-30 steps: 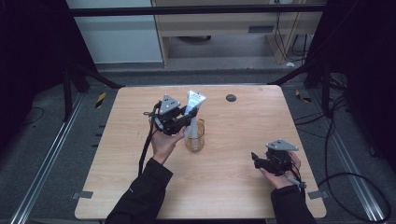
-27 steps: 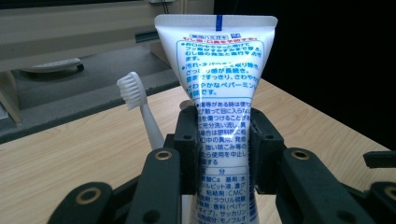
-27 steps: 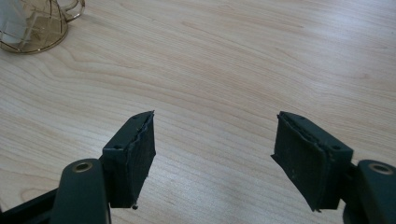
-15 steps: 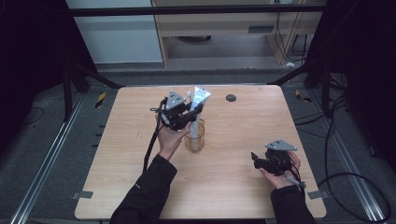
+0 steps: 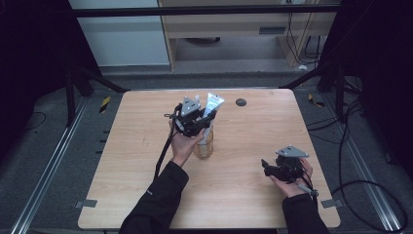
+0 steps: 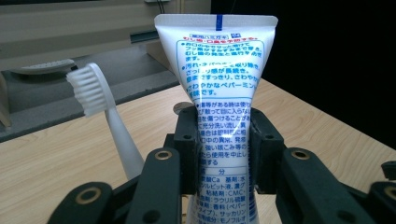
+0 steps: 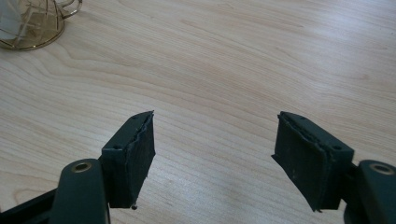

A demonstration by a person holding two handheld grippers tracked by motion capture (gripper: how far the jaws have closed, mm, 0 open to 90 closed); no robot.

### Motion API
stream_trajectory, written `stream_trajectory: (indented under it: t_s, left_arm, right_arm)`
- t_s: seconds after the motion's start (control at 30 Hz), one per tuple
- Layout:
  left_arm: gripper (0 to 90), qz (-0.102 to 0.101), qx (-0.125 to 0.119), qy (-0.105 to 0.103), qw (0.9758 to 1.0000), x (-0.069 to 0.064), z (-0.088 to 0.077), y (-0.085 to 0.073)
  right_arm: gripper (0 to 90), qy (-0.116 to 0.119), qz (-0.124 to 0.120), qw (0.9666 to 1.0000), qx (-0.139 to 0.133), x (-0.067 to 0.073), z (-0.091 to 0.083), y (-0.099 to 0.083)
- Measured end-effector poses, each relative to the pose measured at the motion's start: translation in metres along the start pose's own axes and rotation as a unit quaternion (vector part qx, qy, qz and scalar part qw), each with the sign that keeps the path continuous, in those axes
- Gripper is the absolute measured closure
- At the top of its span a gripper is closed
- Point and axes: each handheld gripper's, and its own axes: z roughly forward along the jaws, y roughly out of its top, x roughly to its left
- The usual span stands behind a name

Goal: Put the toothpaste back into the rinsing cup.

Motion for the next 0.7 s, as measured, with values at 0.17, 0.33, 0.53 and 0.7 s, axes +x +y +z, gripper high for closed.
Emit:
stream_trajectory:
  t_s: [0.17, 0.33, 0.53, 0.7]
  left_arm:
    - [68.7, 0.001, 0.003, 0.001, 1.0000, 0.000, 0.005, -0.007]
    - [68.7, 0.006, 0.009, 0.003, 0.9999, -0.001, 0.008, -0.013]
    - [68.7, 0.004, 0.008, 0.006, 0.9999, 0.002, 0.010, -0.019]
    - [68.7, 0.001, 0.007, 0.005, 1.0000, 0.005, 0.010, -0.025]
  right_arm:
    - [28.7, 0.000, -0.001, 1.0000, 0.002, 0.000, 0.001, 0.000]
    - [28.7, 0.000, -0.003, 1.0000, 0.002, 0.001, 0.001, -0.001]
    - [28.6, 0.001, -0.002, 1.0000, 0.005, 0.001, 0.002, -0.001]
    - [28.6, 0.001, -0.005, 1.0000, 0.004, 0.001, 0.002, -0.001]
